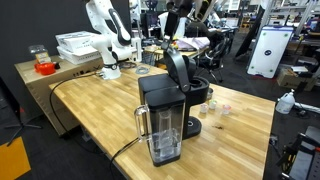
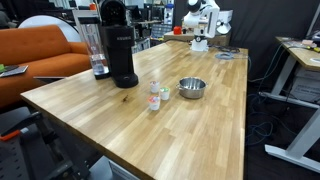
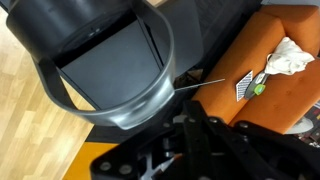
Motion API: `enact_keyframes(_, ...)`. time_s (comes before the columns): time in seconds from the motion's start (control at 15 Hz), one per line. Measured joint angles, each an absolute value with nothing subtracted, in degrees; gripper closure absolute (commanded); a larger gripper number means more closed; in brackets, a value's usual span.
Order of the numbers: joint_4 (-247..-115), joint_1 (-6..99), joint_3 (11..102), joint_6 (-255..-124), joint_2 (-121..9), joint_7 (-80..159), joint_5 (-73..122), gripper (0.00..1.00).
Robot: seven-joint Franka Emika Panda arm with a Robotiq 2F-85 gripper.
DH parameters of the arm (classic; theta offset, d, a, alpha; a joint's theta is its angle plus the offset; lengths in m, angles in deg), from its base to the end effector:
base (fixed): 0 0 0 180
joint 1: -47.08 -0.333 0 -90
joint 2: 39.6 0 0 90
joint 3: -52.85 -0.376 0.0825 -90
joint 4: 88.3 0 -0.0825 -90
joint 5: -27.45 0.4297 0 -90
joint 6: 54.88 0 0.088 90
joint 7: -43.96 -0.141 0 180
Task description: Take the coffee pot out of the pot and put it on the table then open and close the coffee machine chamber
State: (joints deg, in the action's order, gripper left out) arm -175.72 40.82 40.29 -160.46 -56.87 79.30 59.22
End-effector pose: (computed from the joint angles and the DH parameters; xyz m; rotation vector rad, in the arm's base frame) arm 0.6692 0.2703 0.5234 -2.3528 -0.9770 -0.1392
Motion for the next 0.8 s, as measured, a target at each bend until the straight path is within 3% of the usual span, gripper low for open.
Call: enact_keyframes(0.8,-175.20,40.74,40.38,-160.51,-58.60,78.69,58.37,1.00)
